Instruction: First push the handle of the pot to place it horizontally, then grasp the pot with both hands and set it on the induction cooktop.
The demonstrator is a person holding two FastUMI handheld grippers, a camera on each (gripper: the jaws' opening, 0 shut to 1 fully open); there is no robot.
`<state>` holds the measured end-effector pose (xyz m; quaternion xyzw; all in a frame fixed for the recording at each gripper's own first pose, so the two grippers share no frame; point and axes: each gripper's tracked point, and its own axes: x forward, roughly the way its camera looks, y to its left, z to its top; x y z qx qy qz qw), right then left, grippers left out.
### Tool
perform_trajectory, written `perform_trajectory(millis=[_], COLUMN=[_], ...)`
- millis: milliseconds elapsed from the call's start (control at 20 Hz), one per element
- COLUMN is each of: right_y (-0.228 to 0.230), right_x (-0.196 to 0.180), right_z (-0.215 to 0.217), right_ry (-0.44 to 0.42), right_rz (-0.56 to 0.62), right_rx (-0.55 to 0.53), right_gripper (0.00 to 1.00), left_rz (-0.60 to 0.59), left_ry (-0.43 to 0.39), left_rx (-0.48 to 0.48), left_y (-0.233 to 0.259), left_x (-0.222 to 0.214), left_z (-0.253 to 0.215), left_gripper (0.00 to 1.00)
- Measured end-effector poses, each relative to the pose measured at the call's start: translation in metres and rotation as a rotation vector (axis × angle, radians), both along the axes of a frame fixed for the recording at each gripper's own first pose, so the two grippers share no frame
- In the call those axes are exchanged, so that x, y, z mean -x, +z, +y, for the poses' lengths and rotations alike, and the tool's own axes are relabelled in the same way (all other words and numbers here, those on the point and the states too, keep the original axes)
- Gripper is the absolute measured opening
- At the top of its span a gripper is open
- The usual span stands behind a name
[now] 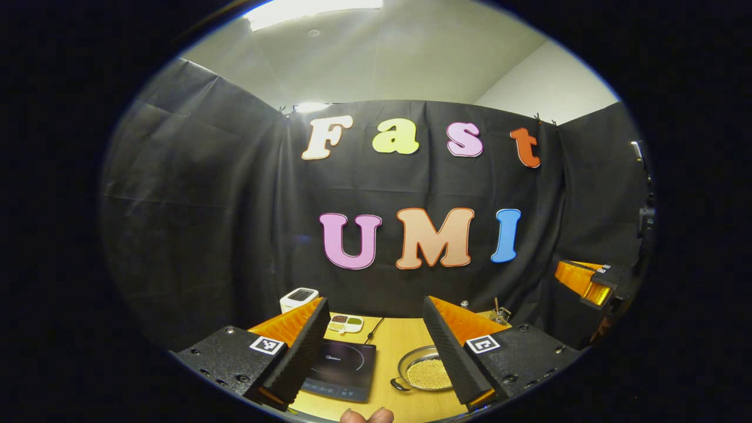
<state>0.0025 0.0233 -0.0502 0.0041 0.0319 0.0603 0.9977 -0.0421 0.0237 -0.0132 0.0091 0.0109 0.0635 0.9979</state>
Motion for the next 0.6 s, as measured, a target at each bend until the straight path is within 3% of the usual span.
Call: perform_trajectory(millis=[100, 600], right_y=[-0.018, -0.09], right_x=[-0.005, -0.009], right_z=[0.01, 0.049], right_ry=[-0.018, -0.125], right_rz=[0.044, 0.215], right_rx=[0.02, -0.018], right_gripper=[0.03, 0.05], left_rz=[0.005, 0.064], left_ry=[-0.024, -0.183], left_rx=[0.0, 0.036], left_y=[-0.003, -0.043], left_x=[-0.004, -0.044], left_z=[0.014, 0.06], left_gripper=[0.96, 0.95])
